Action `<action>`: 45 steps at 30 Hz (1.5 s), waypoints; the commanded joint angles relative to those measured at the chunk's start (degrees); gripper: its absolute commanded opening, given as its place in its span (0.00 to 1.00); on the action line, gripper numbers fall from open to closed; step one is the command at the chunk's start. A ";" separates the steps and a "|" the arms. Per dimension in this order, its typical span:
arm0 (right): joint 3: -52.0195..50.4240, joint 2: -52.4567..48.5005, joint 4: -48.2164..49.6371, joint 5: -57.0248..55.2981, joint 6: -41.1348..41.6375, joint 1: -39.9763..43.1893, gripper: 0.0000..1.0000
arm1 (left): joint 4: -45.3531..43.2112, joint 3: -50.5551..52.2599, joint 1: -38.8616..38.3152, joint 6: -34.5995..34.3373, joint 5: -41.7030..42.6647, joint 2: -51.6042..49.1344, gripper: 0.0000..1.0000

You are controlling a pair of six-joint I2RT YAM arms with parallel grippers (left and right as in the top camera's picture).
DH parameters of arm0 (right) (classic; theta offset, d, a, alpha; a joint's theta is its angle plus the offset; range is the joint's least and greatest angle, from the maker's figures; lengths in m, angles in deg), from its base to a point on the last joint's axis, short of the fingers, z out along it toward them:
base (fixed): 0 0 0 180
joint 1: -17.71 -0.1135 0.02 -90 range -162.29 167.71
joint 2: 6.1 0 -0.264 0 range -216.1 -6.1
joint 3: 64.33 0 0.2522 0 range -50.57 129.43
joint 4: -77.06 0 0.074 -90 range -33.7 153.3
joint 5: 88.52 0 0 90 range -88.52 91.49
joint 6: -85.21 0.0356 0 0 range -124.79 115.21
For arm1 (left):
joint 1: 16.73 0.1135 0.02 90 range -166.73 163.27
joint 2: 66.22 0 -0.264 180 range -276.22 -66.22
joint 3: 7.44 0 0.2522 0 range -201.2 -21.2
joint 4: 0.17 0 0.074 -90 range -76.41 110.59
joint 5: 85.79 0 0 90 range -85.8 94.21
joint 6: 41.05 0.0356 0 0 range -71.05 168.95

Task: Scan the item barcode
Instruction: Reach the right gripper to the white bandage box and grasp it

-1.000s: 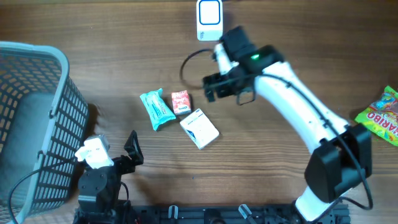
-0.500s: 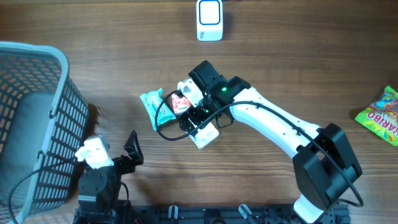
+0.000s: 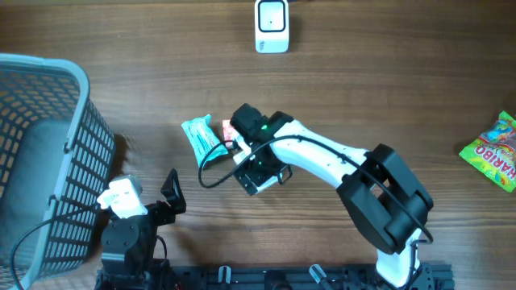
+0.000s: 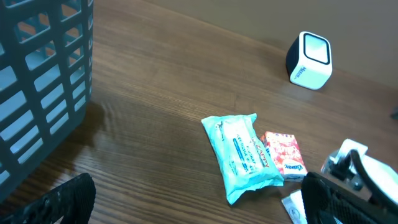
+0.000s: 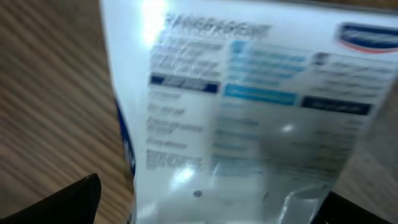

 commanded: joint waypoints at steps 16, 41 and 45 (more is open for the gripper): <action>-1.01 -2.43 -1.07 -6.38 21.73 -1.88 1.00 | -0.20 0.26 -0.24 -0.48 0.48 0.42 1.00; 9.31 -6.93 -13.25 39.23 18.45 4.87 0.52 | -0.20 0.26 -0.24 -0.48 0.48 0.42 1.00; 9.31 -6.93 -14.91 48.09 28.94 7.19 0.47 | -0.20 0.26 -0.24 -0.48 0.48 0.42 1.00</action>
